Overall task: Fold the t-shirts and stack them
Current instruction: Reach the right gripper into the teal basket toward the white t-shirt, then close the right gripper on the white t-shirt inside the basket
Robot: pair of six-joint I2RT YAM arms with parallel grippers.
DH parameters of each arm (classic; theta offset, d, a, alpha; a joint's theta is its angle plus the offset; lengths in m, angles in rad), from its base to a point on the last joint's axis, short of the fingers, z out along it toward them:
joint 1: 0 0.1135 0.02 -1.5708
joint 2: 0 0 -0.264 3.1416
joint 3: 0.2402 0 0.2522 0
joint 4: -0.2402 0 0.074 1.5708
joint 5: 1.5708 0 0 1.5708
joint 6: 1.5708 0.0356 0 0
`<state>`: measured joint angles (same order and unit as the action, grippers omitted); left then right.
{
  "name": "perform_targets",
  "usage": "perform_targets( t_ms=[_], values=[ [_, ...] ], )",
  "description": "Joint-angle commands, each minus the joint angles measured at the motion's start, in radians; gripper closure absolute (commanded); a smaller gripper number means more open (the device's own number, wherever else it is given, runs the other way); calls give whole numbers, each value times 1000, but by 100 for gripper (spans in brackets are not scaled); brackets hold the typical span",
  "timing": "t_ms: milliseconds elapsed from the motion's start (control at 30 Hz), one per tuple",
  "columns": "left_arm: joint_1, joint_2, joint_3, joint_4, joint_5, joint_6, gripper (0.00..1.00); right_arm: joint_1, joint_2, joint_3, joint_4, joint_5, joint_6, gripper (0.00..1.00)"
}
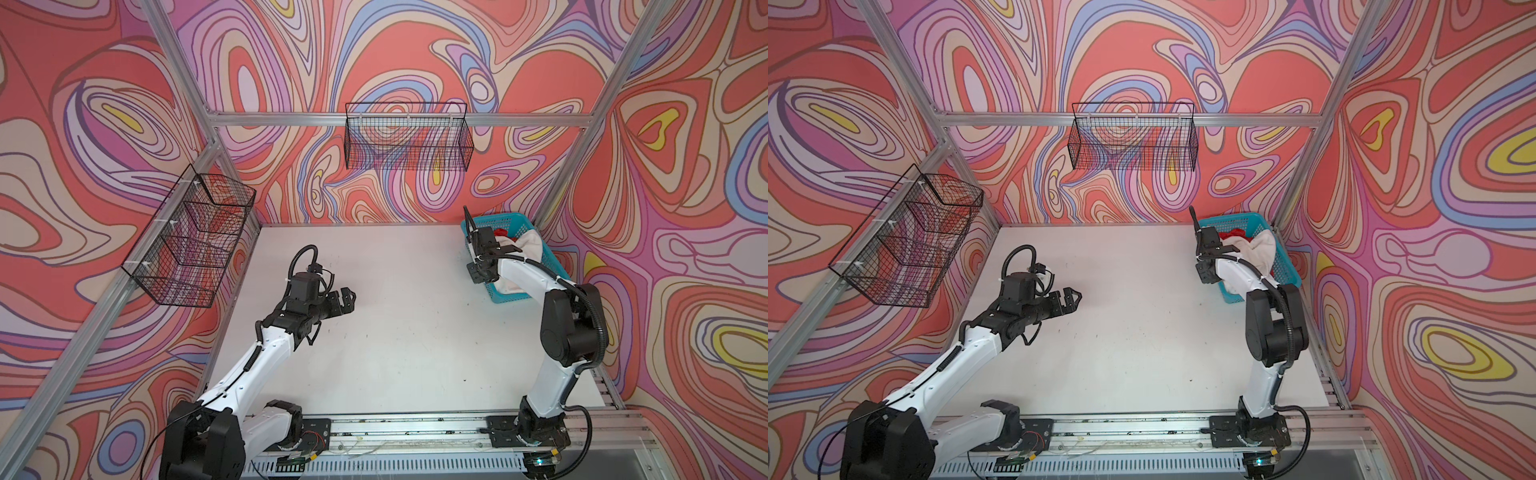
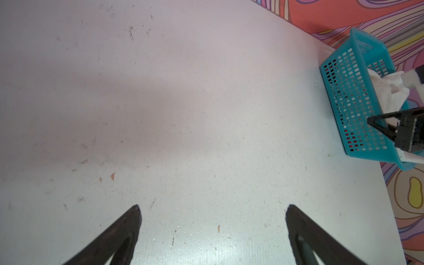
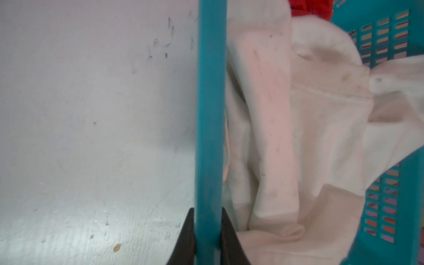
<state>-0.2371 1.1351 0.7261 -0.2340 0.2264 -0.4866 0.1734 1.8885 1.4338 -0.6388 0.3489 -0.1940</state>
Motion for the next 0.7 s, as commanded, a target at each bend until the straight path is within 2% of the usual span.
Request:
perform_targets(
  t_ms=[0, 200, 667],
  values=[
    [-5, 16, 27, 14, 14, 19, 0, -52, 89, 110, 23, 22, -64, 100],
    [-7, 13, 23, 15, 15, 16, 0, -110, 179, 223, -10, 14, -78, 100],
    [-7, 55, 50, 21, 19, 18, 0, -155, 244, 268, -6, 64, -88, 100]
  ],
)
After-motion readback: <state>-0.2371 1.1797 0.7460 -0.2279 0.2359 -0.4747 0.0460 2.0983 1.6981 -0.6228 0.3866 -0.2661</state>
